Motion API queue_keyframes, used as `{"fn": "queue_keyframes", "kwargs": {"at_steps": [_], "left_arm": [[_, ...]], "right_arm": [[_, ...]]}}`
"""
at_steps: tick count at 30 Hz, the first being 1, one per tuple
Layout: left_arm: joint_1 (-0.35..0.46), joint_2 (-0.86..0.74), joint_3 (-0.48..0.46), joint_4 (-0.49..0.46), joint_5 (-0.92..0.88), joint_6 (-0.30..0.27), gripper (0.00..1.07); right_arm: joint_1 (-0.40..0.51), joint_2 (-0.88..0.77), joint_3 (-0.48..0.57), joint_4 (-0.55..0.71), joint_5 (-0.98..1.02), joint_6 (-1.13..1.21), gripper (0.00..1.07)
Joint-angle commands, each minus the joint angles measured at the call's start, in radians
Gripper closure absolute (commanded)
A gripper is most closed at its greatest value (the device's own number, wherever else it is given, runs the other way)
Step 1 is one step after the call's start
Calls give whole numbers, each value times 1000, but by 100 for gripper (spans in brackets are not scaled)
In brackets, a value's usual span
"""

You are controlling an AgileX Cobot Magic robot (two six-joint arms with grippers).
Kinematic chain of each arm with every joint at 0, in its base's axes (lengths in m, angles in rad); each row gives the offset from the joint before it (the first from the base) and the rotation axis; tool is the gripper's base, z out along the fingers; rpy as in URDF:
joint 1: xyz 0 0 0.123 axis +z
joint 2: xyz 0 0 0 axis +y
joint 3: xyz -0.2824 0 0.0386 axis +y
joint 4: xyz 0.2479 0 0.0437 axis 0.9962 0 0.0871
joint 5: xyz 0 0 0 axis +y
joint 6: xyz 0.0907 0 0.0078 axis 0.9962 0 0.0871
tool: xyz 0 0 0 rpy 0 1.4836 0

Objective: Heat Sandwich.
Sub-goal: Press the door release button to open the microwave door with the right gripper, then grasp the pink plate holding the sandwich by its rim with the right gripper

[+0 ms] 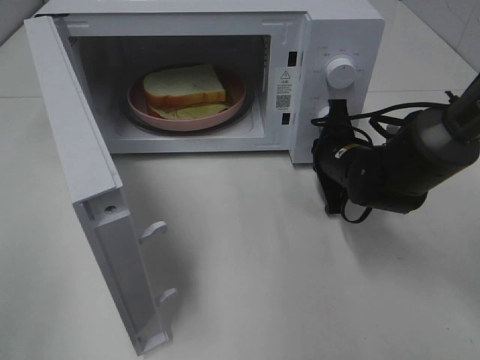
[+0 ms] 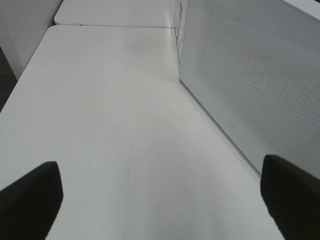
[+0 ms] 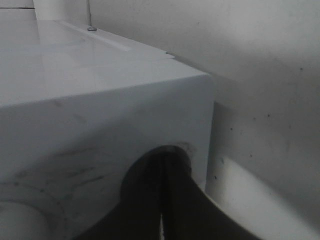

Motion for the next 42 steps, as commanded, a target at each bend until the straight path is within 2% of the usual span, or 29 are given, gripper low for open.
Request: {"fn": "queue_keyframes", "kwargs": {"at_steps": [1, 12, 18, 23, 30, 36, 42], "left_arm": [[1, -29, 3, -9, -9, 2, 3], [1, -29, 3, -9, -9, 2, 3], [1, -29, 3, -9, -9, 2, 3], [1, -29, 3, -9, -9, 2, 3], [1, -29, 3, -9, -9, 2, 3], [1, -29, 3, -9, -9, 2, 3], [1, -29, 3, -9, -9, 2, 3]], "right_arm": [[-20, -17, -119, -154, -205, -23, 107], [-20, -17, -119, -156, -132, -49, 107], [-20, -22, -105, -161, -22, -49, 107], [-20, -61, -22, -164, 1, -49, 107], [-20, -131, 88, -248, 40, -49, 106], [-20, -212, 206, -253, 45, -65, 105], [-20, -296, 274, -264, 125, -126, 104]]}}
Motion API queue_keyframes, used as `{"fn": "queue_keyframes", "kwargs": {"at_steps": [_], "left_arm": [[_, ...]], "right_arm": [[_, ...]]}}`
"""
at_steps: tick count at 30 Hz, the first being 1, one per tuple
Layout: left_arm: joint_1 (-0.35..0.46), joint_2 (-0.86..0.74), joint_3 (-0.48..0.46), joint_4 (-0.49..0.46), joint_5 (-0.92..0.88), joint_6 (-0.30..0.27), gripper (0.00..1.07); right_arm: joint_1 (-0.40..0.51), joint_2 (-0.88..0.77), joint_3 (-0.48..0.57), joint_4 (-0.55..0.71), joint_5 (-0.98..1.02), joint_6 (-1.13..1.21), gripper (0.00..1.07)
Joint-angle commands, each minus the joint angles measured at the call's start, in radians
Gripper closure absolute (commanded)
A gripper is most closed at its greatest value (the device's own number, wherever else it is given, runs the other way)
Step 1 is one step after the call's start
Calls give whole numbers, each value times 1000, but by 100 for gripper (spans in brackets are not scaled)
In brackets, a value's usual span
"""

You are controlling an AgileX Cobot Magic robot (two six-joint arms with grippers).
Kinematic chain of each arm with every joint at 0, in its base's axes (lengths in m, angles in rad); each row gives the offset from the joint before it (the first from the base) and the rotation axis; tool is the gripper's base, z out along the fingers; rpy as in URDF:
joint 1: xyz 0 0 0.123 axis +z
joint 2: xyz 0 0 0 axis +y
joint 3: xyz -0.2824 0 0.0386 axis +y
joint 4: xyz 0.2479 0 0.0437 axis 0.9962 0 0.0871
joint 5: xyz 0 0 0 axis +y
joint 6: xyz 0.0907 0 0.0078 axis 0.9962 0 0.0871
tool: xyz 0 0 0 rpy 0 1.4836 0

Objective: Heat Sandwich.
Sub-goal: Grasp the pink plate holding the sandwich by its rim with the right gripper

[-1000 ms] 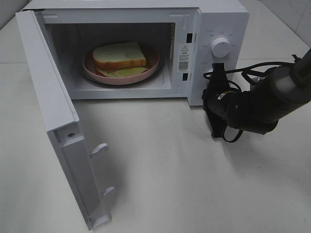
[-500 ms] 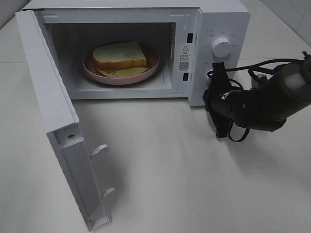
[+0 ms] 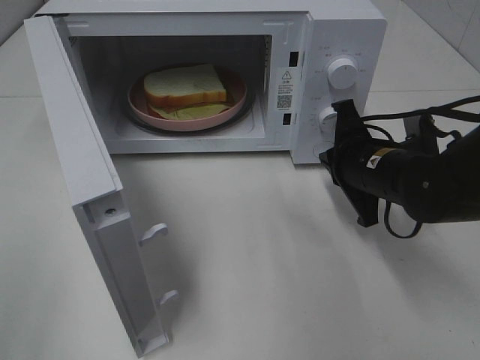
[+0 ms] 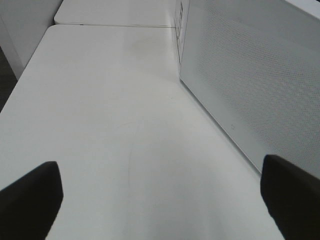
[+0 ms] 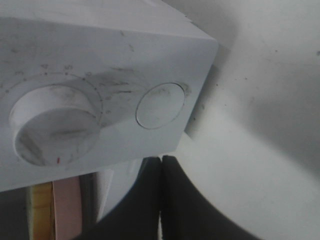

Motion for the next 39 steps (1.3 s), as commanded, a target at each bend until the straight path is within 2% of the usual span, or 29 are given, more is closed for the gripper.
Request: {"fn": "queue_keyframes", "kwargs": {"at_steps": [1, 7, 8, 13, 21, 26, 35, 39], "left_arm": [[1, -29, 3, -8, -9, 2, 3], [1, -29, 3, -8, -9, 2, 3], [1, -29, 3, -8, -9, 2, 3], [1, -29, 3, -8, -9, 2, 3], [1, -29, 3, -8, -9, 2, 3], [1, -29, 3, -8, -9, 2, 3], [1, -29, 3, -8, -9, 2, 3], [1, -29, 3, -8, -9, 2, 3]], "right_arm": [[1, -72, 40, -19, 69, -68, 104], [1, -178, 79, -19, 258, -169, 102], [1, -212, 79, -19, 341, -228, 102], [1, -282, 79, -19, 507, -385, 100], [1, -381, 79, -19, 700, -621, 98], [-2, -441, 51, -20, 846, -750, 96], [-2, -452, -60, -23, 1120, -975, 94], [-2, -452, -126, -23, 1271, -1146, 93]]}}
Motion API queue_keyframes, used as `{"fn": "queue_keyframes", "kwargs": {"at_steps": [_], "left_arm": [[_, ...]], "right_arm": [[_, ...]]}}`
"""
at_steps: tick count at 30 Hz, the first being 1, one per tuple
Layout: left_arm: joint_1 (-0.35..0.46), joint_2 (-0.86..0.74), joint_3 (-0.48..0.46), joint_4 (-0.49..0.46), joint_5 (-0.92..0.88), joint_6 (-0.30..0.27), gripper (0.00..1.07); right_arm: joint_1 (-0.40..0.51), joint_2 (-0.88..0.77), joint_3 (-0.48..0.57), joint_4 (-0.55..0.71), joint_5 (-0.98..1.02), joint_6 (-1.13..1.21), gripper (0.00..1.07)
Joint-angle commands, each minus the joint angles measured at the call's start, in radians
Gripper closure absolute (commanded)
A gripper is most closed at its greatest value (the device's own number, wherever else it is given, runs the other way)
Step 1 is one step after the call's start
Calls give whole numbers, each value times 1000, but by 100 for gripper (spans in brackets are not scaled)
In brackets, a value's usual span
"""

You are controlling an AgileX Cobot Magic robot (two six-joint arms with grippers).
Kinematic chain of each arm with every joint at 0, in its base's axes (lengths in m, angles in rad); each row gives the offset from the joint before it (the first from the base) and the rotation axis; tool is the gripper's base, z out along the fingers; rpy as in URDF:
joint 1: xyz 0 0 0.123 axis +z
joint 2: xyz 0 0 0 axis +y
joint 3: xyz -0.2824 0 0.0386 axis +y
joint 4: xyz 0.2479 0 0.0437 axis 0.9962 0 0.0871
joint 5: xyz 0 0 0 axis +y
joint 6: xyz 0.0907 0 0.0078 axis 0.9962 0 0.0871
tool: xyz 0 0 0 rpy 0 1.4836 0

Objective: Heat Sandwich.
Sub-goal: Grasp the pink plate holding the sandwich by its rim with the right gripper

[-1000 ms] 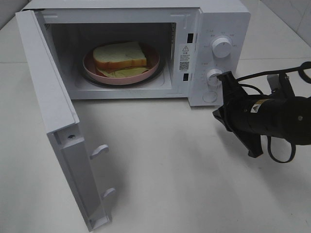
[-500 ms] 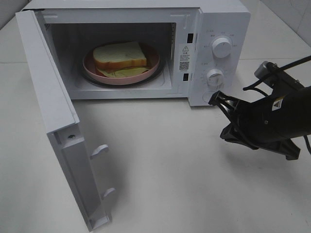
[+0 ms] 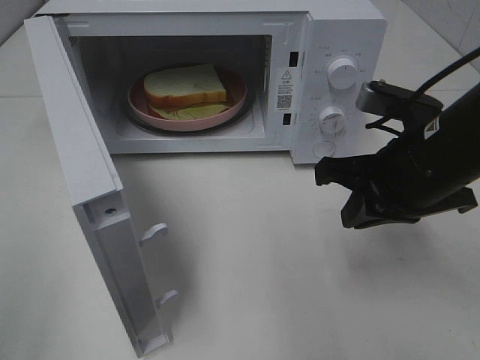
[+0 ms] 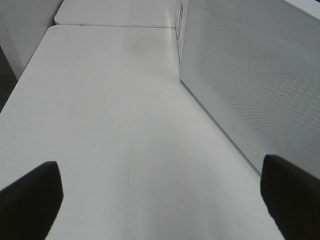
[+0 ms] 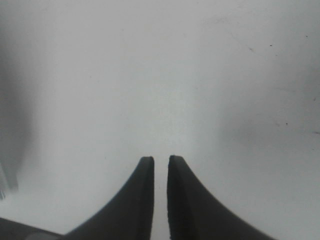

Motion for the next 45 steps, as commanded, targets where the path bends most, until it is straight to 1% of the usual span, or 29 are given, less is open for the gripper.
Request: {"fn": "queue_keyframes", "kwargs": {"at_steps": [1, 2, 4, 6, 7, 9, 11, 14, 15, 16, 17, 20, 21, 25, 26, 28, 29, 30, 31, 33, 34, 35, 36, 38, 39, 40, 41, 44, 45], "left_arm": [[1, -29, 3, -8, -9, 2, 3], [1, -29, 3, -8, -9, 2, 3], [1, -29, 3, -8, -9, 2, 3], [1, -29, 3, -8, -9, 2, 3], [1, -29, 3, -8, -9, 2, 3], [1, -29, 3, -8, -9, 2, 3], [1, -29, 3, -8, -9, 2, 3], [1, -29, 3, -8, -9, 2, 3], [1, -29, 3, -8, -9, 2, 3], [1, -29, 3, -8, -9, 2, 3], [1, -29, 3, -8, -9, 2, 3], [1, -29, 3, -8, -9, 2, 3], [1, -29, 3, -8, -9, 2, 3], [1, -29, 3, -8, -9, 2, 3], [1, -29, 3, -8, -9, 2, 3], [1, -29, 3, -8, -9, 2, 3], [1, -29, 3, -8, -9, 2, 3], [1, -29, 3, -8, -9, 2, 3], [1, -29, 3, -8, -9, 2, 3], [1, -29, 3, -8, -9, 2, 3], [1, -29, 3, -8, -9, 2, 3], [1, -29, 3, -8, -9, 2, 3], [1, -29, 3, -8, -9, 2, 3], [1, -29, 3, -8, -9, 2, 3], [1, -29, 3, -8, -9, 2, 3], [1, -29, 3, -8, -9, 2, 3], [1, -29, 3, -8, -9, 2, 3], [1, -29, 3, -8, -9, 2, 3], [1, -29, 3, -8, -9, 2, 3]], "right_arm": [[-1, -8, -32, -6, 89, -104, 93], [-1, -8, -56, -6, 154, -196, 92], [-1, -8, -77, -6, 210, -273, 92], [-1, -8, -86, -6, 230, -303, 92], [-1, -8, -99, -6, 271, -370, 92], [-1, -8, -106, -7, 294, -433, 92], [-1, -8, -108, -7, 303, -474, 92], [-1, -8, -111, -9, 340, -698, 91], [-1, -8, -111, -9, 347, -753, 91], [-1, -8, -111, -9, 347, -753, 91], [-1, -8, -111, -9, 361, -883, 91], [-1, -8, -111, -9, 379, -1077, 91], [-1, -8, -111, -9, 379, -1077, 91], [-1, -8, -111, -16, 369, -1236, 89], [-1, -8, -111, -16, 369, -1236, 89], [-1, -8, -111, -38, 367, -1294, 87], [-1, -8, -111, -50, 369, -1315, 85], [-1, -8, -111, -73, 372, -1325, 80], [-1, -8, -111, -73, 372, -1325, 80], [-1, -8, -111, -97, 372, -1323, 71], [-1, -8, -111, -105, 372, -1323, 66], [0, -8, -111, -114, 371, -1309, 55], [0, -8, -111, -114, 371, -1309, 55], [0, -8, -111, -114, 369, -1287, 44], [0, -8, -111, -110, 366, -1246, 32], [0, -8, -111, -110, 361, -1220, 26], [0, -8, -111, -110, 361, -1220, 26], [0, -8, -111, -128, 347, -1167, 14], [0, -8, -111, -139, 346, -1168, 14]]}}
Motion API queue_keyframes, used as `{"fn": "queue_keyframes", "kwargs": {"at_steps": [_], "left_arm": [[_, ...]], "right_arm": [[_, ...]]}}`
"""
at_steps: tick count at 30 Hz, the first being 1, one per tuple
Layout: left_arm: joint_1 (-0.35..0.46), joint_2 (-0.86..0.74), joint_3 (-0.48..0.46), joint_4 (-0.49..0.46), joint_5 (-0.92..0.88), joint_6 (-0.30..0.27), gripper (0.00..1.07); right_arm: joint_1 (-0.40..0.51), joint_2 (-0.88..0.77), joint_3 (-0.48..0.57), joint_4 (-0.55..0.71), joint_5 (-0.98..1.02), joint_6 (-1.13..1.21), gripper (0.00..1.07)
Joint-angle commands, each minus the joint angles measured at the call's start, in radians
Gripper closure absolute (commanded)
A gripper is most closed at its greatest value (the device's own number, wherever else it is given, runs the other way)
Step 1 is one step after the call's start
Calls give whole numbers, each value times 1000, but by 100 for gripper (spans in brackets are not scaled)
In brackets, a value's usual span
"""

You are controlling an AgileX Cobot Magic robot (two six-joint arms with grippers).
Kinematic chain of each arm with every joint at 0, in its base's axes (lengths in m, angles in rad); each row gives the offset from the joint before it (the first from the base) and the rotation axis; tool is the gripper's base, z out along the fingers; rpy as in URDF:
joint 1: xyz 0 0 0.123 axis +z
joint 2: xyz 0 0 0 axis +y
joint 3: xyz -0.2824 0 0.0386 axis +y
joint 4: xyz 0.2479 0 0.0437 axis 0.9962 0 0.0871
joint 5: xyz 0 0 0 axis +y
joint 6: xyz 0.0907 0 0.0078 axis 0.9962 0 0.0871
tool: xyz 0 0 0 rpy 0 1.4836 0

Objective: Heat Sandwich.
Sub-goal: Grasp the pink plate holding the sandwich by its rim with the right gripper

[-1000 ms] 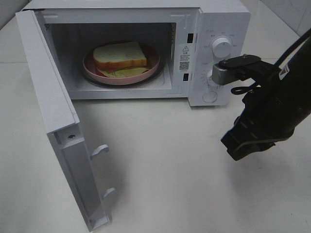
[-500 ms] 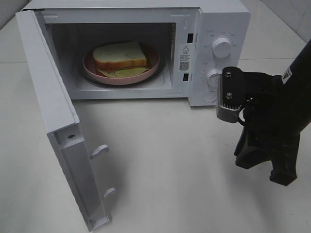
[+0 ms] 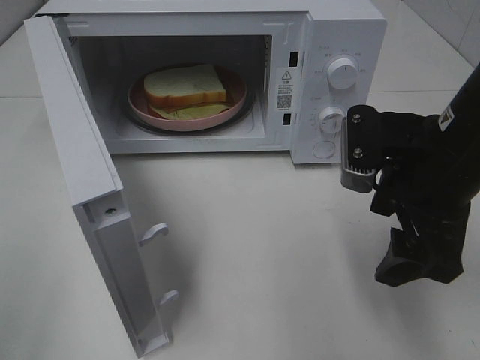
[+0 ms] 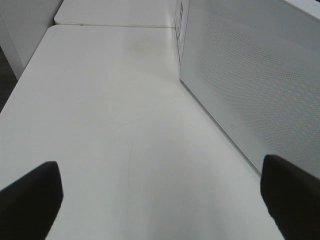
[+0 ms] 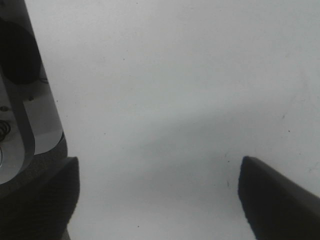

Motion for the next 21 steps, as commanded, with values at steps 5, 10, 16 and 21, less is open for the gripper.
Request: {"fn": "queue_keyframes", "kwargs": {"at_steps": [5, 10, 16, 21], "left_arm": [[1, -29, 3, -8, -9, 2, 3], [1, -29, 3, -8, -9, 2, 3], [1, -29, 3, -8, -9, 2, 3], [1, -29, 3, -8, -9, 2, 3]], "right_arm": [[2, -9, -12, -67, -7, 27, 15], [2, -9, -52, -87, -2, 26, 16], [52, 6, -103, -178, 1, 26, 17], [87, 43, -160, -203, -13, 23, 19]]}}
